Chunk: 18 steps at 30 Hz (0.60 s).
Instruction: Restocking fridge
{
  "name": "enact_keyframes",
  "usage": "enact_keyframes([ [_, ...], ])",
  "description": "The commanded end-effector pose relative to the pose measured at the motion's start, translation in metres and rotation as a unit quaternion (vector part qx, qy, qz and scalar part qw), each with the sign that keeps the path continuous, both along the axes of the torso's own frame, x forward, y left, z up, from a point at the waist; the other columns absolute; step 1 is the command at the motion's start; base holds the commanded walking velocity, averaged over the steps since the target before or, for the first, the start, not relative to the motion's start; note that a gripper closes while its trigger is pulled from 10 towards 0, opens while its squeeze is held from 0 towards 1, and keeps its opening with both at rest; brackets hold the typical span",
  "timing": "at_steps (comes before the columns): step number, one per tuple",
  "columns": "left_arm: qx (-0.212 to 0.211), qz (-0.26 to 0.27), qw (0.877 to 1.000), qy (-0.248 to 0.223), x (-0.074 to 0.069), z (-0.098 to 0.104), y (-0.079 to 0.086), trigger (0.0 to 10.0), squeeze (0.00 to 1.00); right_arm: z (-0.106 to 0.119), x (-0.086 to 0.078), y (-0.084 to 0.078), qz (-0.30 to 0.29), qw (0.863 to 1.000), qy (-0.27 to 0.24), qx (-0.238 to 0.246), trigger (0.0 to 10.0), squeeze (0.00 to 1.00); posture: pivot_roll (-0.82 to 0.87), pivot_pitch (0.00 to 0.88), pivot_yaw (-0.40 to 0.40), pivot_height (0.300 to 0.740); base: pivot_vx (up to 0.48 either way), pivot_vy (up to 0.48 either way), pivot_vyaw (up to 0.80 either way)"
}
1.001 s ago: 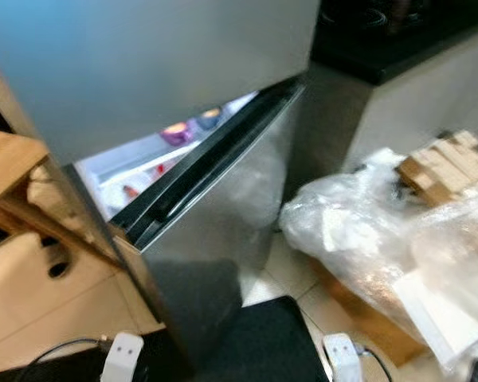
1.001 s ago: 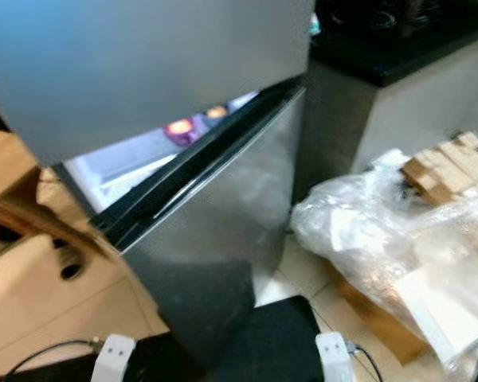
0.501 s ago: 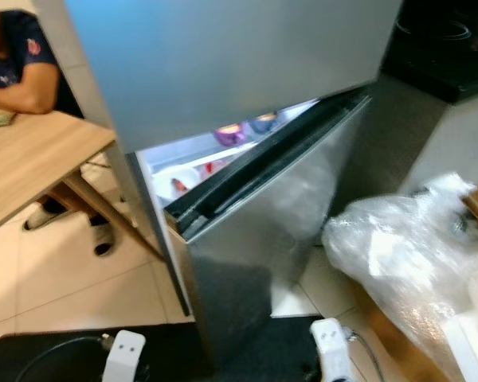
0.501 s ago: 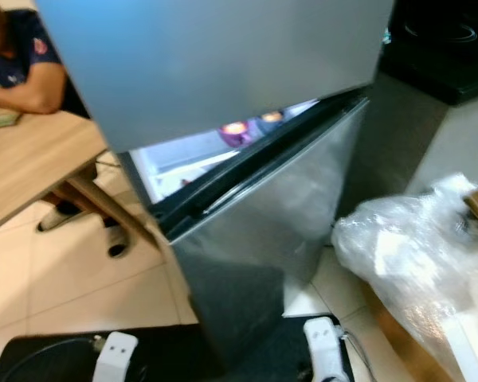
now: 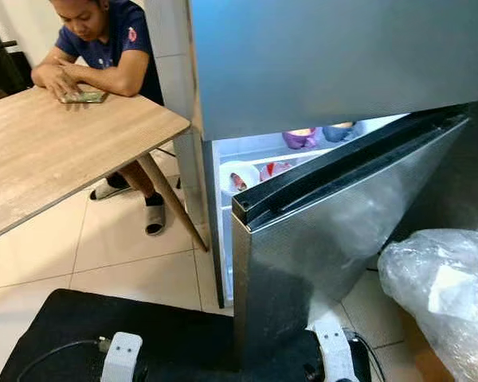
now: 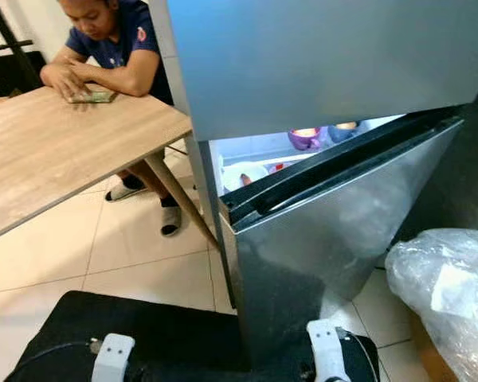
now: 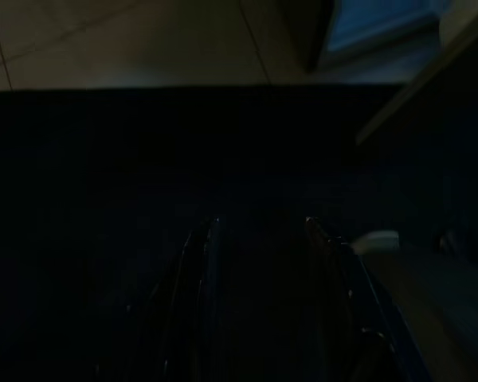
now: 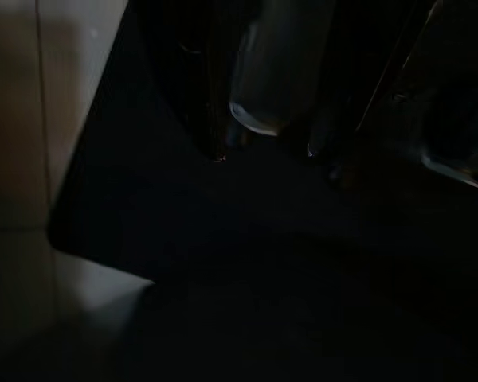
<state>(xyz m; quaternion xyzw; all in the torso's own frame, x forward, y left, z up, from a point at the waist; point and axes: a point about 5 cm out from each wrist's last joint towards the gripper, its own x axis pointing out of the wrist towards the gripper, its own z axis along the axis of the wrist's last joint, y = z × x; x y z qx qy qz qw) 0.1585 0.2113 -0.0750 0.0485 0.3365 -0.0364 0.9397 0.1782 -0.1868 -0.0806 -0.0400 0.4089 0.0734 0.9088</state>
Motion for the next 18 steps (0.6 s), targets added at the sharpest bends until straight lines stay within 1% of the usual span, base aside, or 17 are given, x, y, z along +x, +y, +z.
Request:
enact_keyframes([
  [1,-0.003,0.003,1.000,0.012,-0.005,-0.003,-0.001,10.0,0.00,-0.002,-0.003,-0.001,-0.004,1.000,0.006,0.000,10.0,0.00,-0.11,0.092,0.033,0.719,0.000,-0.480,0.00],
  [4,-0.004,0.001,1.000,0.013,-0.005,-0.003,-0.002,10.0,0.00,-0.002,-0.003,-0.001,-0.004,1.000,0.006,-0.001,10.0,0.00,-0.11,0.092,0.033,0.719,0.000,-0.480,0.00],
  [7,-0.009,0.009,1.000,0.013,-0.004,-0.003,-0.002,10.0,0.00,-0.002,-0.003,-0.001,-0.006,1.000,0.009,-0.005,10.0,0.00,-0.11,0.095,0.034,0.719,0.000,0.000,0.00],
  [10,-0.008,-0.001,1.000,0.008,-0.003,-0.002,-0.003,10.0,0.00,-0.002,-0.003,-0.001,-0.004,1.000,0.010,-0.004,10.0,0.00,-0.11,0.096,0.033,0.719,0.000,0.000,0.00],
  [11,-0.009,-0.028,1.000,-0.010,0.002,0.001,-0.007,10.0,0.00,-0.002,-0.003,-0.001,-0.003,1.000,0.009,-0.002,10.0,0.00,-0.11,0.097,0.030,0.719,0.000,0.000,0.00],
  [14,-0.012,-0.051,0.998,-0.025,0.005,0.004,-0.011,10.0,0.00,-0.002,-0.002,-0.001,-0.003,1.000,0.009,-0.002,10.0,0.00,-0.11,0.097,0.030,0.719,0.000,0.000,0.00],
  [16,-0.016,-0.087,0.995,-0.038,0.010,0.008,-0.016,10.0,0.00,-0.001,-0.002,0.000,-0.002,1.000,0.007,0.000,10.0,0.00,-0.11,0.098,0.028,0.719,0.000,0.000,0.00],
  [18,-0.019,-0.152,0.986,-0.067,0.020,0.016,-0.025,10.0,0.00,0.001,0.003,0.001,0.004,1.000,-0.003,0.011,10.0,0.00,-0.11,0.102,0.027,0.719,0.000,0.000,0.00],
])
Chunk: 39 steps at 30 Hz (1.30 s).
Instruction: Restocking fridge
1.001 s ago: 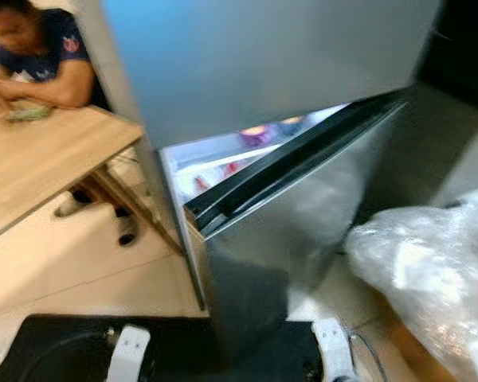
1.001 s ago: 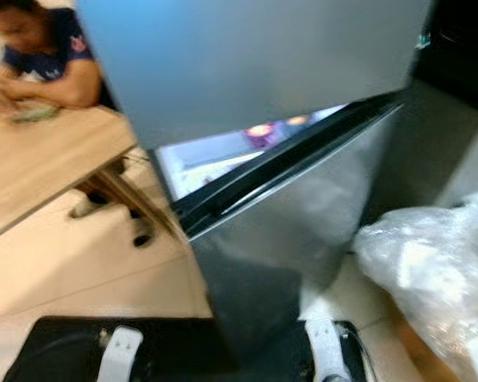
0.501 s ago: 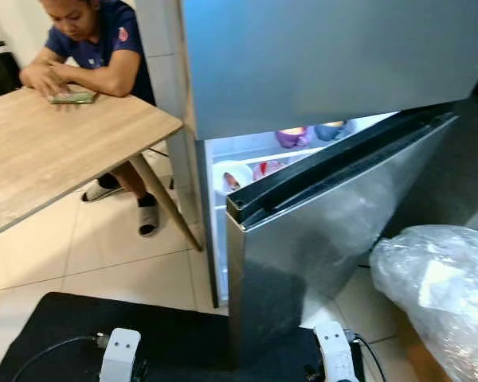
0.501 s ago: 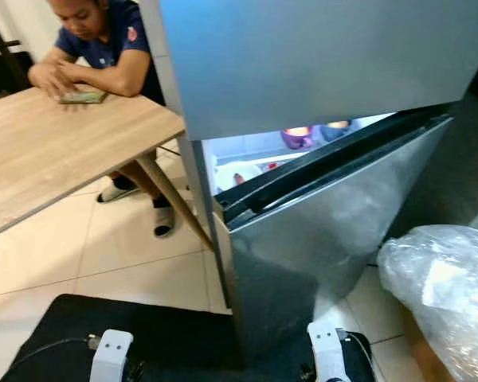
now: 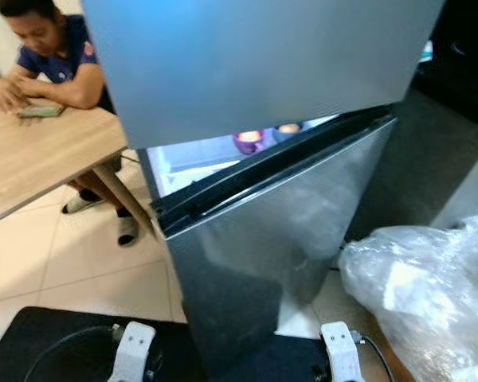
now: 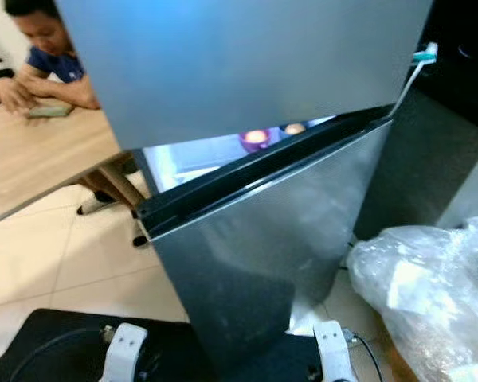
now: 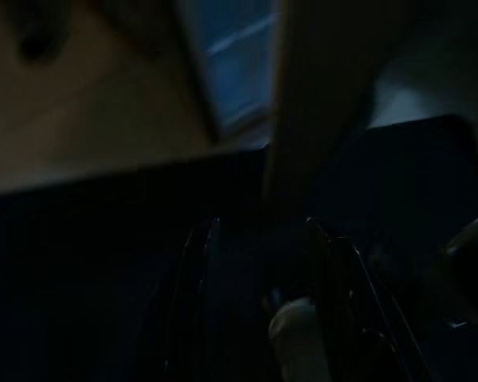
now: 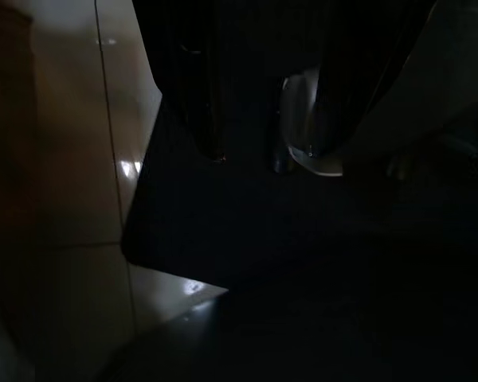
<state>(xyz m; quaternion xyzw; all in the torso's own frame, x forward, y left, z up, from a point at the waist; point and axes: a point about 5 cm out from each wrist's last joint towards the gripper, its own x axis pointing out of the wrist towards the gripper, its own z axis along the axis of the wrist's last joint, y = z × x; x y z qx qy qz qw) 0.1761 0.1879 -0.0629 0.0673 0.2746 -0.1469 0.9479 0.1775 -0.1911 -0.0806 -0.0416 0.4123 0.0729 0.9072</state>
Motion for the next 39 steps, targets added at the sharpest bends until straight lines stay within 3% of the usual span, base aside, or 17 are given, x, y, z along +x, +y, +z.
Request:
enact_keyframes([
  [1,0.006,-0.066,0.998,-0.020,0.006,0.006,-0.005,10.0,0.00,0.003,0.005,0.007,0.007,1.000,-0.013,0.020,10.0,0.00,-0.11,0.103,0.028,0.719,0.000,0.000,0.00],
  [6,0.018,-0.182,0.983,-0.029,0.010,0.010,-0.023,10.0,0.00,0.007,0.011,0.013,0.027,0.997,-0.033,0.058,10.0,0.00,-0.11,0.105,0.027,0.719,0.000,0.000,0.00],
  [8,0.020,-0.253,0.967,-0.032,0.012,0.012,-0.036,10.0,0.00,0.008,0.011,0.017,0.048,0.995,-0.039,0.073,10.0,0.00,-0.12,0.106,0.030,0.719,0.000,0.000,0.00],
  [11,0.024,-0.291,0.955,-0.045,0.019,0.017,-0.048,10.0,0.00,0.008,0.009,0.014,0.054,0.995,-0.038,0.069,10.0,0.00,-0.12,0.107,0.033,0.719,0.000,0.000,0.00],
  [17,0.048,-0.291,0.952,-0.077,0.032,0.024,-0.054,10.0,0.00,0.007,0.006,0.011,0.047,0.996,-0.038,0.067,10.0,0.00,-0.13,0.108,0.034,0.719,0.000,0.000,0.00],
  [19,0.079,-0.253,0.959,-0.104,0.048,0.031,-0.052,10.0,0.00,0.006,0.004,0.012,0.047,0.996,-0.039,0.067,10.0,0.00,-0.13,0.108,0.034,0.719,0.000,0.000,0.00],
  [22,0.091,-0.238,0.960,-0.113,0.052,0.034,-0.049,10.0,0.00,0.006,0.003,0.012,0.047,0.996,-0.040,0.068,10.0,0.00,-0.13,0.109,0.034,0.719,0.000,0.000,0.00],
  [25,0.113,-0.141,0.975,-0.126,0.065,0.040,-0.025,10.0,0.00,0.006,0.004,0.015,0.048,0.995,-0.044,0.072,10.0,0.00,-0.12,0.110,0.033,0.719,0.000,0.000,0.00],
  [26,0.113,-0.141,0.975,-0.126,0.065,0.040,-0.025,10.0,0.00,0.006,0.004,0.015,0.048,0.995,-0.044,0.072,10.0,0.00,-0.12,0.110,0.033,0.719,0.000,0.000,0.00],
  [30,0.132,-0.004,0.984,-0.117,0.072,0.046,0.019,10.0,0.00,0.008,0.007,0.016,0.050,0.995,-0.051,0.075,10.0,0.00,-0.12,0.112,0.025,0.719,0.000,0.000,0.00],
  [31,0.132,-0.004,0.984,-0.117,0.072,0.046,0.019,10.0,0.00,0.008,0.007,0.016,0.050,0.995,-0.051,0.075,10.0,0.00,-0.12,0.112,0.025,0.719,0.000,0.000,0.00],
  [32,0.149,0.059,0.981,-0.114,0.074,0.050,0.043,10.0,0.00,0.008,0.007,0.016,0.051,0.994,-0.052,0.075,10.0,0.00,-0.12,0.112,0.021,0.719,0.000,0.000,0.00],
  [33,0.149,0.059,0.981,-0.114,0.074,0.050,0.043,10.0,0.00,0.008,0.007,0.016,0.051,0.994,-0.052,0.075,10.0,0.00,-0.12,0.112,0.021,0.719,0.000,0.000,0.00],
  [34,0.171,0.119,0.971,-0.113,0.074,0.057,0.069,10.0,0.00,0.009,0.008,0.016,0.053,0.994,-0.053,0.075,10.0,0.00,-0.11,0.110,0.017,0.719,0.000,0.000,0.00],
  [35,0.171,0.119,0.971,-0.113,0.074,0.057,0.069,10.0,0.00,0.009,0.008,0.016,0.053,0.994,-0.053,0.075,10.0,0.00,-0.11,0.110,0.017,0.719,0.000,0.000,0.00],
  [37,0.224,0.255,0.935,-0.105,0.061,0.073,0.132,10.0,0.00,0.009,0.008,0.015,0.056,0.994,-0.052,0.073,10.0,0.00,-0.11,0.107,0.013,0.719,0.000,0.000,0.00],
  [39,0.224,0.255,0.935,-0.105,0.061,0.073,0.132,10.0,0.00,0.009,0.008,0.015,0.056,0.994,-0.052,0.073,10.0,0.00,-0.11,0.107,0.013,0.719,0.000,0.000,0.00],
])
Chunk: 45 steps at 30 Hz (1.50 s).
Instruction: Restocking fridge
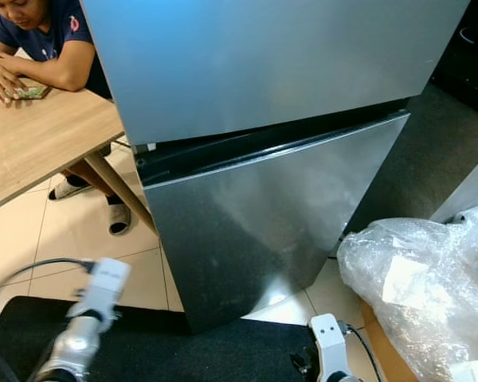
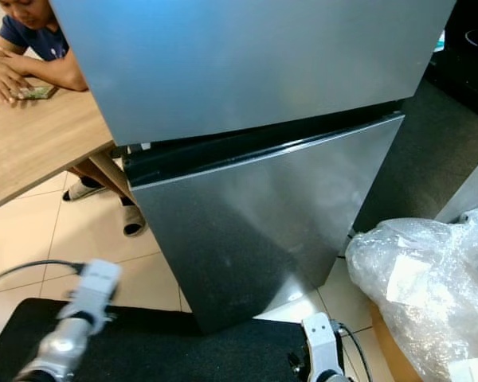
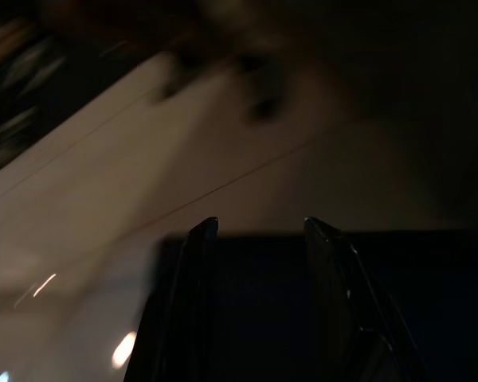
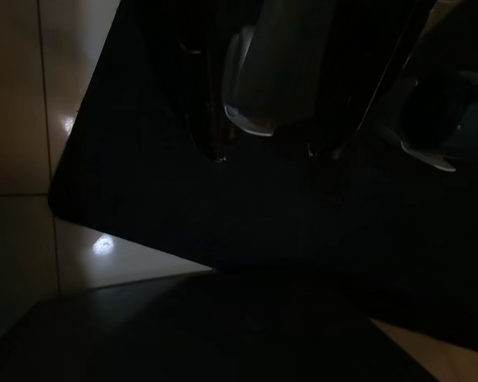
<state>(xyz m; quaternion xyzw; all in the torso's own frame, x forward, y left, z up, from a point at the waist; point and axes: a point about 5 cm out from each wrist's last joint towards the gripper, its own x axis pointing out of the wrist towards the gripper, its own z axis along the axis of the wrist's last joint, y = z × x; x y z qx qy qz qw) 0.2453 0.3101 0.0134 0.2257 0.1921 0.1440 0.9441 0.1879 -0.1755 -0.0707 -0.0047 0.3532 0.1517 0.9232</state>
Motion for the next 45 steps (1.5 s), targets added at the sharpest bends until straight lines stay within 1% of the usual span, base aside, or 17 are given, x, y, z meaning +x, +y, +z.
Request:
enact_keyframes([
  [1,0.001,0.056,0.998,0.018,-0.018,-0.003,0.022,10.0,0.00,-0.002,-0.003,-0.001,0.000,1.000,0.006,0.000,10.0,0.00,-0.10,0.105,0.013,0.719,0.000,0.000,0.00],
  [5,-0.020,0.033,0.998,0.051,-0.028,-0.017,0.014,10.0,0.00,-0.003,-0.005,0.000,0.001,1.000,0.012,-0.001,10.0,0.00,-0.10,0.105,0.016,0.719,0.000,0.000,0.00],
  [9,-0.121,-0.113,0.964,0.208,-0.080,-0.086,-0.076,10.0,0.00,-0.011,-0.017,0.001,-0.002,0.999,0.043,-0.016,10.0,0.00,-0.12,0.104,0.021,0.719,0.000,0.000,0.00],
  [11,-0.132,-0.118,0.959,0.221,-0.087,-0.092,-0.086,10.0,0.00,-0.012,-0.019,0.001,-0.002,0.999,0.046,-0.019,10.0,0.00,-0.12,0.103,0.020,0.719,0.000,0.000,0.00],
  [13,-0.159,-0.142,0.949,0.231,-0.096,-0.101,-0.117,10.0,0.00,-0.013,-0.021,-0.002,-0.007,0.998,0.048,-0.026,10.0,0.00,-0.13,0.102,0.012,0.719,0.000,0.000,0.00],
  [19,-0.148,-0.196,0.949,0.200,-0.077,-0.093,-0.134,10.0,0.00,-0.012,-0.020,-0.004,-0.003,0.998,0.046,-0.035,10.0,0.00,-0.12,0.103,0.004,0.719,0.000,0.000,0.00],
  [20,-0.128,-0.242,0.944,0.183,-0.062,-0.086,-0.143,10.0,0.00,-0.011,-0.018,-0.005,-0.001,0.998,0.040,-0.040,10.0,0.00,-0.12,0.109,0.003,0.719,0.000,0.000,0.00],
  [21,-0.128,-0.242,0.944,0.183,-0.062,-0.086,-0.143,10.0,0.00,-0.011,-0.018,-0.005,-0.001,0.998,0.040,-0.040,10.0,0.00,-0.12,0.109,0.003,0.719,0.000,0.000,0.00],
  [24,-0.074,-0.351,0.927,0.108,-0.009,-0.052,-0.171,10.0,0.00,-0.005,-0.008,-0.010,-0.012,0.998,0.012,-0.056,10.0,0.00,-0.13,0.119,0.007,0.719,0.000,0.000,0.00],
  [29,-0.074,-0.388,0.917,0.057,0.018,-0.027,-0.184,10.0,0.00,-0.002,-0.003,-0.013,-0.026,0.998,0.002,-0.060,10.0,0.00,-0.14,0.121,0.012,0.719,0.000,0.000,0.00],
  [32,-0.044,-0.458,0.888,0.006,0.036,-0.003,-0.200,10.0,0.00,-0.001,-0.001,-0.015,-0.038,0.997,-0.002,-0.063,10.0,0.00,-0.16,0.116,0.032,0.719,0.000,0.000,0.00],
  [33,-0.044,-0.458,0.888,0.006,0.036,-0.003,-0.200,10.0,0.00,-0.001,-0.001,-0.015,-0.038,0.997,-0.002,-0.063,10.0,0.00,-0.16,0.116,0.032,0.719,0.000,0.000,0.00],
  [34,-0.011,-0.486,0.873,-0.029,0.045,0.011,-0.206,10.0,0.00,-0.001,0.000,-0.016,-0.054,0.997,-0.005,-0.059,10.0,0.00,-0.16,0.110,0.036,0.719,0.000,0.000,0.00],
  [38,0.001,-0.480,0.876,-0.039,0.048,0.015,-0.203,10.0,0.00,-0.001,-0.001,-0.015,-0.057,0.997,-0.006,-0.058,10.0,0.00,-0.16,0.108,0.037,0.719,0.000,0.000,0.00],
  [40,0.031,-0.445,0.894,-0.037,0.054,0.015,-0.189,10.0,0.00,-0.001,-0.002,-0.013,-0.048,0.997,-0.006,-0.059,10.0,0.00,-0.16,0.101,0.032,0.719,0.000,0.000,0.00],
  [43,0.044,-0.428,0.902,-0.035,0.056,0.014,-0.182,10.0,0.00,-0.002,-0.002,-0.012,-0.045,0.997,-0.007,-0.059,10.0,0.00,-0.16,0.100,0.031,0.719,0.000,0.000,0.00],
  [45,0.083,-0.377,0.922,-0.032,0.059,0.015,-0.158,10.0,0.00,-0.001,-0.001,-0.011,-0.043,0.997,-0.009,-0.058,10.0,0.00,-0.16,0.102,0.029,0.719,0.000,0.000,0.00],
])
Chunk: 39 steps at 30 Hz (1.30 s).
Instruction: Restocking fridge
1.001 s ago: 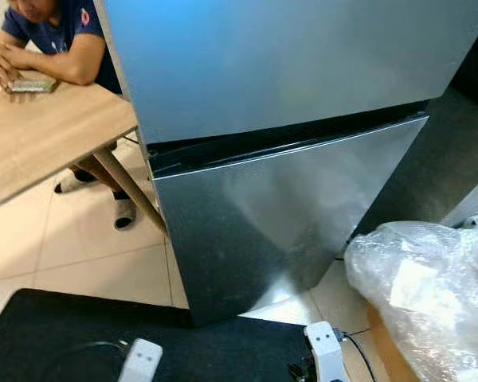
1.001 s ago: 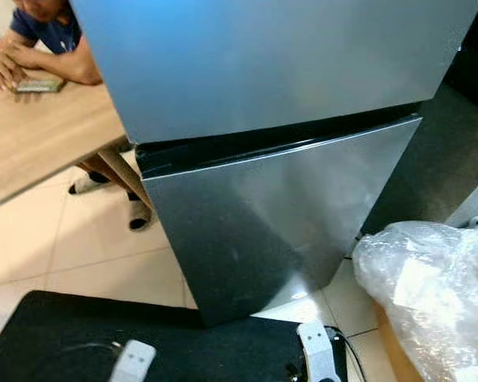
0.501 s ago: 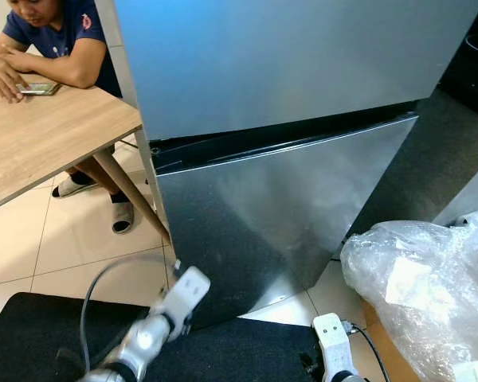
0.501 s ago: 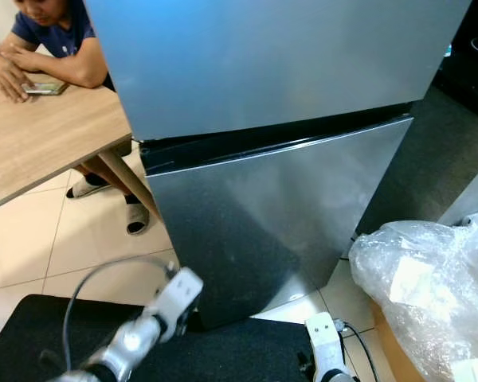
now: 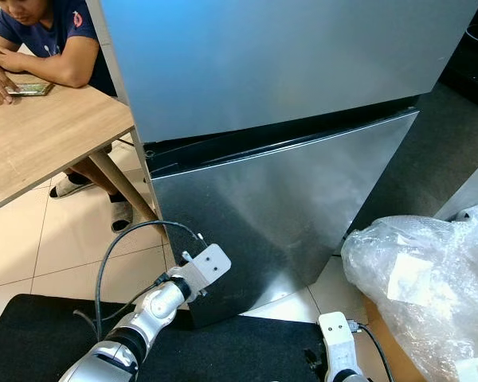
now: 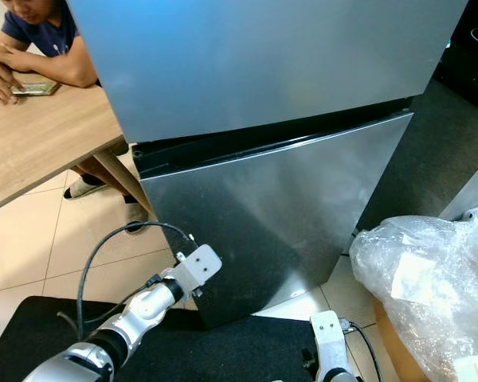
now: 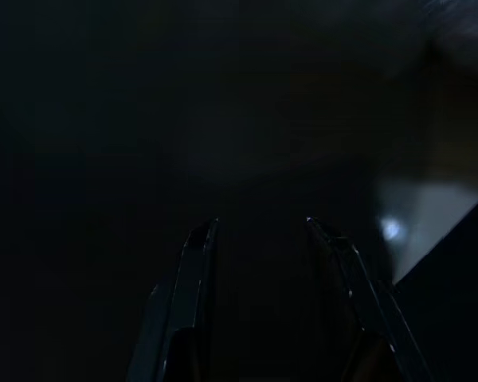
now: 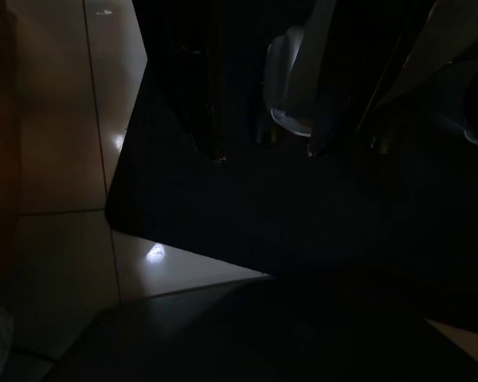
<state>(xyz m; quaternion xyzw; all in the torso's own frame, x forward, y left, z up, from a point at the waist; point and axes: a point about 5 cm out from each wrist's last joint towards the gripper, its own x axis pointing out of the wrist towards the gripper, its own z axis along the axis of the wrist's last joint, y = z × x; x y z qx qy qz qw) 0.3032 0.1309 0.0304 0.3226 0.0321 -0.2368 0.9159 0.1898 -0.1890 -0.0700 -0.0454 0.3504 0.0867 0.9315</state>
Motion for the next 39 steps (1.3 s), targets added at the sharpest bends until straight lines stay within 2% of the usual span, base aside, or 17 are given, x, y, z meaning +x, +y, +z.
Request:
enact_keyframes([
  [1,0.035,0.038,0.999,-0.003,0.001,-0.002,0.021,10.0,0.00,-0.002,-0.003,0.002,0.004,1.000,0.003,0.002,10.0,0.00,-0.16,0.102,0.029,0.719,0.000,0.000,0.00],
  [3,0.050,0.064,0.997,-0.011,0.003,-0.001,0.033,10.0,0.00,-0.001,-0.003,0.002,0.005,1.000,0.001,0.002,10.0,0.00,-0.15,0.103,0.026,0.719,0.000,0.000,0.00],
  [6,0.050,0.152,0.987,-0.034,0.005,0.004,0.063,10.0,0.00,0.000,-0.001,0.003,0.007,1.000,-0.002,0.004,10.0,0.00,-0.15,0.104,0.022,0.719,0.000,0.000,0.00],
  [9,0.054,0.175,0.982,-0.042,0.004,0.006,0.072,10.0,0.00,0.000,0.000,0.003,0.008,1.000,-0.003,0.005,10.0,0.00,-0.15,0.106,0.020,0.719,0.000,0.000,0.00],
  [10,0.060,0.203,0.976,-0.051,0.004,0.008,0.085,10.0,0.00,0.000,0.001,0.004,0.009,1.000,-0.005,0.006,10.0,0.00,-0.14,0.107,0.019,0.719,0.000,0.000,0.00],
  [13,0.060,0.203,0.976,-0.051,0.004,0.008,0.085,10.0,0.00,0.000,0.001,0.004,0.009,1.000,-0.005,0.006,10.0,0.00,-0.14,0.107,0.019,0.719,0.000,0.000,0.00],
  [18,0.068,0.251,0.964,-0.051,0.000,0.008,0.104,10.0,0.00,0.000,0.000,0.005,0.011,1.000,-0.005,0.008,10.0,0.00,-0.14,0.111,0.020,0.719,0.000,0.000,0.00],
  [21,0.025,0.229,0.966,0.114,-0.034,-0.040,0.090,10.0,0.00,-0.008,-0.012,0.008,0.024,0.999,0.028,0.010,10.0,0.00,-0.14,0.110,0.025,0.719,0.000,0.000,0.00],
  [24,0.026,0.209,0.967,0.145,-0.043,-0.051,0.083,10.0,0.00,-0.009,-0.016,0.009,0.030,0.999,0.036,0.009,10.0,0.00,-0.14,0.110,0.025,0.719,0.000,0.000,0.00],
  [25,0.027,0.190,0.965,0.181,-0.059,-0.065,0.074,10.0,0.00,-0.011,-0.020,0.008,0.028,0.999,0.041,0.007,10.0,0.00,-0.15,0.110,0.026,0.719,0.000,0.000,0.00],
  [28,0.022,0.178,0.962,0.206,-0.070,-0.074,0.065,10.0,0.00,-0.012,-0.022,0.006,0.026,0.999,0.044,0.005,10.0,0.00,-0.15,0.110,0.025,0.719,0.000,0.000,0.00],
  [29,0.008,0.119,0.970,0.214,-0.074,-0.079,0.040,10.0,0.00,-0.012,-0.023,0.003,0.023,0.999,0.045,0.001,10.0,0.00,-0.15,0.110,0.022,0.719,0.000,0.000,0.00],
  [33,0.008,0.048,0.986,0.159,-0.058,-0.063,0.016,10.0,0.00,-0.009,-0.018,0.000,0.020,0.999,0.035,-0.006,10.0,0.00,-0.15,0.111,0.021,0.719,0.000,0.000,0.00],
  [36,-0.010,0.057,0.993,0.103,-0.035,-0.043,0.009,10.0,0.00,-0.006,-0.011,0.000,0.016,1.000,0.021,-0.003,10.0,0.00,-0.16,0.107,0.025,0.719,0.000,0.000,0.00],
  [37,-0.010,0.057,0.993,0.103,-0.035,-0.043,0.009,10.0,0.00,-0.006,-0.011,0.000,0.016,1.000,0.021,-0.003,10.0,0.00,-0.16,0.107,0.025,0.719,0.000,0.000,0.00],
  [38,-0.011,0.061,0.997,0.046,-0.015,-0.022,0.007,10.0,0.00,-0.004,-0.008,0.000,0.013,1.000,0.014,-0.002,10.0,0.00,-0.16,0.105,0.029,0.719,0.000,0.000,0.00],
  [39,-0.011,0.061,0.997,0.046,-0.015,-0.022,0.007,10.0,0.00,-0.004,-0.008,0.000,0.013,1.000,0.014,-0.002,10.0,0.00,-0.16,0.105,0.029,0.719,0.000,0.000,0.00],
])
